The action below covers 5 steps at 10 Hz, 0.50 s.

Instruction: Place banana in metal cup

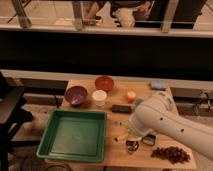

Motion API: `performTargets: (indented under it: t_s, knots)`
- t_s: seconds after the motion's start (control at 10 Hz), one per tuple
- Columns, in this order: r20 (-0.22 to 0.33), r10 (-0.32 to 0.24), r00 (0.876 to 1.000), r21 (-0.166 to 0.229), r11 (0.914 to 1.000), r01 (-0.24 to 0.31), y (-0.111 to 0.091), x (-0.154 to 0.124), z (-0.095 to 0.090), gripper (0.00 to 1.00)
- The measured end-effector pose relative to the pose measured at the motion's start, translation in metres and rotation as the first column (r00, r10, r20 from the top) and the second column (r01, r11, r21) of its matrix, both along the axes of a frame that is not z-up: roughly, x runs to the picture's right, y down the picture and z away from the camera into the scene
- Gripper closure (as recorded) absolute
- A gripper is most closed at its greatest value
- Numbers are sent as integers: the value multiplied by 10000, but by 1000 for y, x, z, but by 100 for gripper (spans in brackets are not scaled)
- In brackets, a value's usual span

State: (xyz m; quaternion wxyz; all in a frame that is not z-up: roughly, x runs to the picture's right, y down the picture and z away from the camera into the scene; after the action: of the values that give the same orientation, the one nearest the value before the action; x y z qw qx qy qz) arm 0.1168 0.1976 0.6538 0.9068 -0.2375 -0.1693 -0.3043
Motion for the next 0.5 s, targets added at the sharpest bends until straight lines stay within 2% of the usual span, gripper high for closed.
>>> performTargets:
  t_s: [0.2,0.5]
  knots:
    - [113,28,9999,-278,9996,-25,5,-1,-2,100]
    - [230,87,9997,-625,9980,-73,18,1,5,100]
